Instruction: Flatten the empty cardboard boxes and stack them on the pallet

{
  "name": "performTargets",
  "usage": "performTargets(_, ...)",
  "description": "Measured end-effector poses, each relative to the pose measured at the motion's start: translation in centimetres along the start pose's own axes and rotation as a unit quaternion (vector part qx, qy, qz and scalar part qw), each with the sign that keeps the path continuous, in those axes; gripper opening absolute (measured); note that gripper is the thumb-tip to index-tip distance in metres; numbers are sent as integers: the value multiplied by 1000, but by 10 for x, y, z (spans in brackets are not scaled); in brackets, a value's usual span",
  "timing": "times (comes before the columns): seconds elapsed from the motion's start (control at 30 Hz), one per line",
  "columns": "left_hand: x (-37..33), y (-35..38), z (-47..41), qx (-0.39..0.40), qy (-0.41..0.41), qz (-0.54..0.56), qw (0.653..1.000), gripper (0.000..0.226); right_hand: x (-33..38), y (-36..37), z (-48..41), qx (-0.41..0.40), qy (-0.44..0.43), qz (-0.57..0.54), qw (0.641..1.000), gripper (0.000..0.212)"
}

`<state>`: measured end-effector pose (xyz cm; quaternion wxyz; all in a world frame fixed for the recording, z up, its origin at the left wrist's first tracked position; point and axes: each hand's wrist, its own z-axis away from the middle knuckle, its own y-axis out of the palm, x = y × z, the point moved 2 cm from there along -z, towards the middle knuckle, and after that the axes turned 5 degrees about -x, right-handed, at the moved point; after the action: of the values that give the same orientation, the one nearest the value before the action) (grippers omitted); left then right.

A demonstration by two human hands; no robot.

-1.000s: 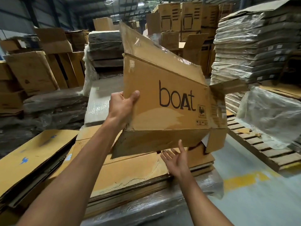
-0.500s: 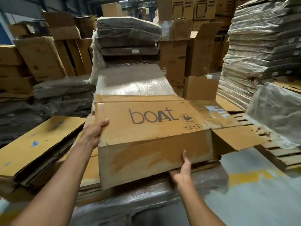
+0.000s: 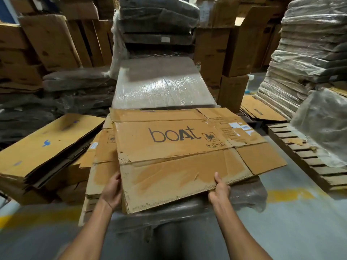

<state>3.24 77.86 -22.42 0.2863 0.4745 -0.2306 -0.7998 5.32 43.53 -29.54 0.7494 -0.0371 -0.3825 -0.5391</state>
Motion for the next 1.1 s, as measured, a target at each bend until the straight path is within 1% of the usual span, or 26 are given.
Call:
performTargets(0.03, 13, -1, -1, -23, -2, 25, 999, 40, 4, 4, 3, 1, -14, 4, 1000, 81)
performTargets(0.07, 26, 1, 1, -17, 0, 32, 999, 35, 7, 8, 3, 2, -22, 1, 1000, 80)
performTargets(0.1, 35, 6, 4, -3, -2, 43, 999, 40, 9, 13, 5, 8, -24, -5, 1000, 81)
performTargets(0.13, 44, 7, 7, -8, -43, 93, 995, 50, 11, 18, 6, 21, -20, -15, 999, 84)
performTargets(0.2, 60, 16, 10, -51, -111, 181, 976, 66, 17, 29, 8, 32, -20, -23, 999, 95)
performTargets(0.23, 65, 27, 12, -46, -111, 202, 972, 61, 20, 33, 13, 38, -24, -26, 999, 98)
performTargets(0.27, 69, 39, 15, -29, -106, 216, 970, 45, 23, 38, 16, 39, -26, -31, 998, 100)
performTargets(0.3, 75, 53, 15, -10, -93, 198, 976, 34, 25, 43, 21, 41, -30, -33, 998, 101)
performTargets(0.37, 87, 72, 4, 17, -28, 102, 994, 49, 27, 55, 30, 53, -45, -36, 997, 97)
performTargets(0.43, 96, 92, 4, 35, 30, 21, 999, 62, 24, 65, 39, 66, -51, -36, 996, 81)
performTargets(0.47, 99, 102, 4, 21, 57, -8, 998, 62, 21, 68, 44, 73, -54, -33, 995, 72)
performTargets(0.5, 98, 110, 4, -2, 76, -10, 997, 56, 18, 71, 49, 79, -55, -24, 995, 65)
performTargets(0.57, 92, 116, -2, -100, 106, 7, 989, 41, 11, 77, 55, 110, -50, 4, 993, 59)
performTargets(0.6, 88, 111, -11, -134, 115, 18, 984, 37, 8, 78, 56, 123, -48, 26, 991, 55)
performTargets(0.63, 83, 104, -18, -153, 123, 27, 980, 34, 7, 78, 57, 135, -45, 50, 989, 48)
performTargets(0.7, 69, 92, -20, -176, 129, 24, 976, 28, 12, 74, 52, 143, -40, 97, 984, 38)
performTargets(0.73, 62, 84, -21, -186, 132, 24, 973, 23, 17, 70, 45, 137, -41, 107, 984, 36)
performTargets(0.83, 41, 52, -18, -208, 152, 24, 966, 8, 34, 52, 25, 105, -36, 97, 989, 35)
performTargets(0.9, 29, 24, -16, -218, 159, 25, 962, 5, 40, 39, 13, 102, -36, 95, 990, 35)
performTargets(0.97, 21, 2, -10, -228, 154, 30, 961, 7, 34, 30, 8, 111, -28, 119, 986, 36)
performTargets(1.03, 20, -12, -5, -239, 142, 30, 960, 7, 21, 25, 6, 112, -29, 133, 984, 35)
performTargets(1.1, 24, -14, -3, -241, 128, 28, 962, 5, 10, 22, 6, 95, -34, 137, 985, 35)
